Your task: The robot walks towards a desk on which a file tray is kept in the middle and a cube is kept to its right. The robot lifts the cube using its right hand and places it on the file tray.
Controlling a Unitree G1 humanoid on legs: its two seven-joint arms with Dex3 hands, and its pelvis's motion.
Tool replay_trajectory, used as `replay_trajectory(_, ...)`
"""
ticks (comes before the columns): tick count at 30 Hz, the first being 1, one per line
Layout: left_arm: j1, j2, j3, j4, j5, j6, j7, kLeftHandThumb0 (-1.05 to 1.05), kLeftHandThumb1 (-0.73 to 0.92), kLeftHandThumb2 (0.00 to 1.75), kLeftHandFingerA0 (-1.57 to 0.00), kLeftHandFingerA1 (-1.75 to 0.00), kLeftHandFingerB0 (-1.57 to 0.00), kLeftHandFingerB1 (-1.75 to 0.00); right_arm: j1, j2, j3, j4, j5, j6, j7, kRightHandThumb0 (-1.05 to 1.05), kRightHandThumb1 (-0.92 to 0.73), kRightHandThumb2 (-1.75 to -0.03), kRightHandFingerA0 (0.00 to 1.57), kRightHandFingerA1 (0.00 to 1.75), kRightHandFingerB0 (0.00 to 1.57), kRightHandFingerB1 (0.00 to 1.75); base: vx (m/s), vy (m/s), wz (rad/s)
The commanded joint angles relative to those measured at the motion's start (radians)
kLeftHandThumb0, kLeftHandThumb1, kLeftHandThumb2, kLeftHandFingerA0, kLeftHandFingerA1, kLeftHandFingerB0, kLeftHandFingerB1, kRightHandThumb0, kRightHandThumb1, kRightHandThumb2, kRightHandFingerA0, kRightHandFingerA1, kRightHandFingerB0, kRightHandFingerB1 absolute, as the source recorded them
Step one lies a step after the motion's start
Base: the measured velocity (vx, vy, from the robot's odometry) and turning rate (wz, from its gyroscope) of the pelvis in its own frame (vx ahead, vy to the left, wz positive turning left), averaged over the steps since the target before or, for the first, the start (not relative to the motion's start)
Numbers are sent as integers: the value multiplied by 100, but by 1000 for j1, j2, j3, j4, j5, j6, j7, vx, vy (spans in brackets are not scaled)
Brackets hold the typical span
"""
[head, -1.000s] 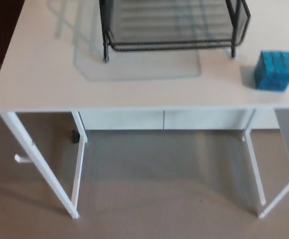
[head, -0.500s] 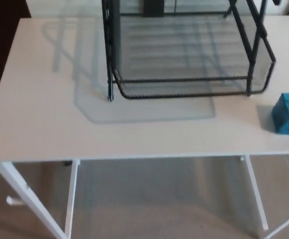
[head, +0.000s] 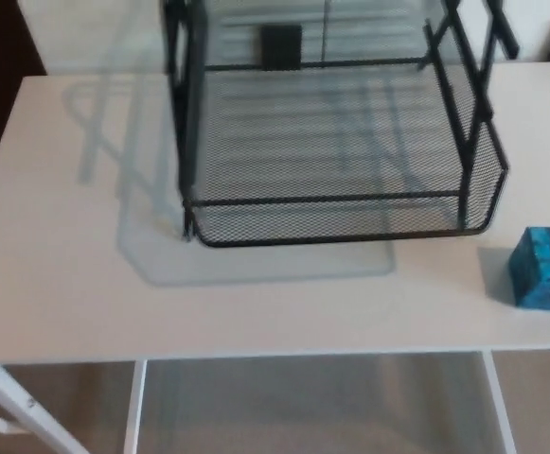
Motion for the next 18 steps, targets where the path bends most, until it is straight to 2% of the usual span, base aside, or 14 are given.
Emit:
replay_trajectory(1, 13, 12, 28, -5, -17, -18, 10, -66, 72, 99, 0, -26, -1, -19, -15, 8, -52, 28, 60, -23, 20, -72, -61, -85, 59, 52, 13, 37, 0, 0, 0)
replay_trajectory(2, 17, 13, 31, -5, -17, -19, 8, -66, 72, 99, 0, -26, -1, -19, -17, 10, -54, 29, 57, -25, 21, -72, -61, -85, 59, 52, 13, 37, 0, 0, 0)
replay_trajectory(3, 37, 11, 53, -38, -37, -17, -2, -65, 73, 98, 0, -20, 0, -17, -9, 12, -98, 7, 103, -14, 51, -69, -58, -81, 79, 56, 12, 37, 62, 49, -6)
replay_trajectory(5, 48, 14, 46, -48, -23, -27, -6, -65, 73, 98, 0, -20, 0, -17, -1, 11, -111, -11, 106, 2, 65, -69, -58, -81, 79, 56, 12, 37, 54, 98, -8)
replay_trajectory(6, 23, 17, 44, 4, -11, -69, 2, -63, 72, 101, 0, -29, 0, -22, -15, 2, -87, 6, 70, 11, 48, -74, -61, -86, 72, 54, 9, 37, 43, 123, -9)
replay_trajectory(7, 2, 18, 45, 29, -6, -71, 18, -63, 72, 101, 0, -29, 0, -22, -20, -2, -65, 5, 40, 28, 29, -74, -61, -86, 72, 54, 9, 37, 68, 174, -13)
replay_trajectory(8, 13, 13, 54, 25, -14, -98, 15, -61, 70, 99, 0, -30, -3, -25, -6, 13, -122, 0, 112, 1, 69, -71, -58, -83, 71, 56, 8, 36, 58, 179, 0)
replay_trajectory(9, 11, 14, 48, 28, -4, -99, 25, -55, 88, 70, -8, -24, -9, -18, 9, 15, -135, -12, 125, -5, 73, -71, -58, -82, 70, 55, 11, 36, -24, 185, 9)
replay_trajectory(10, 5, 13, 42, 40, 8, -106, 41, -60, 70, 100, 0, -34, -1, -27, 3, 13, -125, -4, 104, 10, 53, -75, -59, -86, 70, 54, 9, 37, 89, 308, 27)
replay_trajectory(13, 11, 11, 35, 62, 15, -127, 54, -65, 69, 96, -1, -32, -7, -26, 18, 10, -127, 2, 95, -3, 33, -73, -59, -85, 72, 54, 10, 37, 80, 218, 0)
replay_trajectory(14, 28, 12, 36, 46, 9, -141, 33, -55, 88, 69, -7, -25, -7, -19, 31, 8, -190, -13, 170, -9, 91, -73, -59, -85, 69, 54, 8, 34, 0, 0, 0)
replay_trajectory(15, 36, 9, 44, 36, -3, -147, 24, -61, 71, 99, -1, -32, -3, -28, 21, 22, -235, -6, 216, 5, 108, -69, -54, -80, 68, 54, 8, 36, 108, 69, 10)
replay_trajectory(17, 40, 8, 47, 31, -8, -149, 21, -61, 71, 99, -1, -32, -3, -28, 18, 30, -262, -6, 227, 13, 117, -69, -54, -80, 68, 54, 8, 36, 70, 5, 6)
replay_trajectory(18, 39, 5, 58, 25, -24, -132, 13, -63, 69, 97, 0, -26, -6, -28, 3, 37, -298, 1, 257, 37, 137, -59, -53, -74, 67, 55, 8, 34, 0, 0, 0)
